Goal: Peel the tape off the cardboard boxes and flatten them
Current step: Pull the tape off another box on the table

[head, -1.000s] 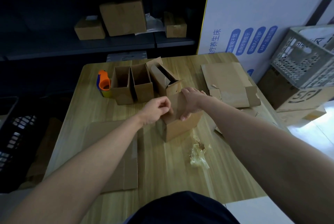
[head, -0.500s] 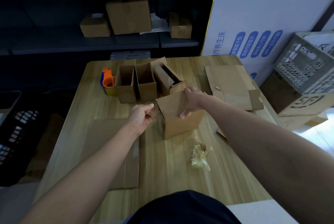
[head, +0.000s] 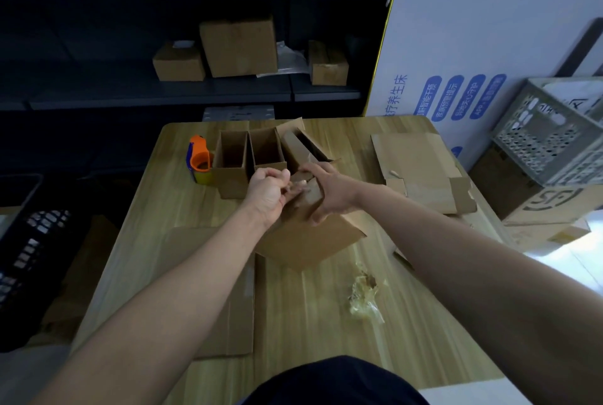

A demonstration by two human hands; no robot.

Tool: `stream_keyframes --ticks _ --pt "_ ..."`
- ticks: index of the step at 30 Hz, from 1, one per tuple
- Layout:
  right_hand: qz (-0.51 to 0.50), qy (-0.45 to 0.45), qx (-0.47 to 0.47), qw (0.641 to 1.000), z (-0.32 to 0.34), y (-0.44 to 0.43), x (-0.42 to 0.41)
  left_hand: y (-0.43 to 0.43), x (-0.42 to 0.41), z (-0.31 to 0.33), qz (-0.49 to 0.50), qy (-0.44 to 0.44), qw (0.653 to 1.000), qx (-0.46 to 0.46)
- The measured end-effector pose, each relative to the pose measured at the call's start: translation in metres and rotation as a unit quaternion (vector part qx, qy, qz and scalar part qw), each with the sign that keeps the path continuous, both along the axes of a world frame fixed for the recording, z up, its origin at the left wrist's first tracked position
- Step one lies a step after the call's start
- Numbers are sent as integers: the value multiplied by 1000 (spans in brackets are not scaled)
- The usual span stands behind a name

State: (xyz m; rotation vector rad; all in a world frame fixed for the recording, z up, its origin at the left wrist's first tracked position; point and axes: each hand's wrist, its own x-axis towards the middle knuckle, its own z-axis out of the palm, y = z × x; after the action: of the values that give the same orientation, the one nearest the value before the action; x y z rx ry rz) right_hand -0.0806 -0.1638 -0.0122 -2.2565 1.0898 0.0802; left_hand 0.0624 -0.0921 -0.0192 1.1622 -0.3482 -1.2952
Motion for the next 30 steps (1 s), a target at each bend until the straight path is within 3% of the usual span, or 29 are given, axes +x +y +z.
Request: stream_keyframes --ticks 2,5,9,12,19,21,26,30 --pt "-28 -32 7 999 -4 -1 -9 -2 4 -8 22 -26 999 40" --pt "-74 -42 11 996 -14 -7 -31 -4 22 -28 57 -182 976 105" --pt "-69 64 -9 995 -32 -4 -47 -3 26 -41 -92 -420 901 57" --pt "-55 62 -53 995 -36 1 -33 -6 16 -43 -171 -536 825 59" --pt "67 181 -122 974 -33 4 11 -3 6 -49 -177 -662 727 55" --pt "89 202 -109 969 -36 4 18 0 10 -53 -178 -654 733 53" --pt "103 190 -142 966 -42 2 23 5 17 -51 -139 -595 790 40" --pt "60 200 -146 967 -36 -14 -7 10 52 -40 51 -417 904 76"
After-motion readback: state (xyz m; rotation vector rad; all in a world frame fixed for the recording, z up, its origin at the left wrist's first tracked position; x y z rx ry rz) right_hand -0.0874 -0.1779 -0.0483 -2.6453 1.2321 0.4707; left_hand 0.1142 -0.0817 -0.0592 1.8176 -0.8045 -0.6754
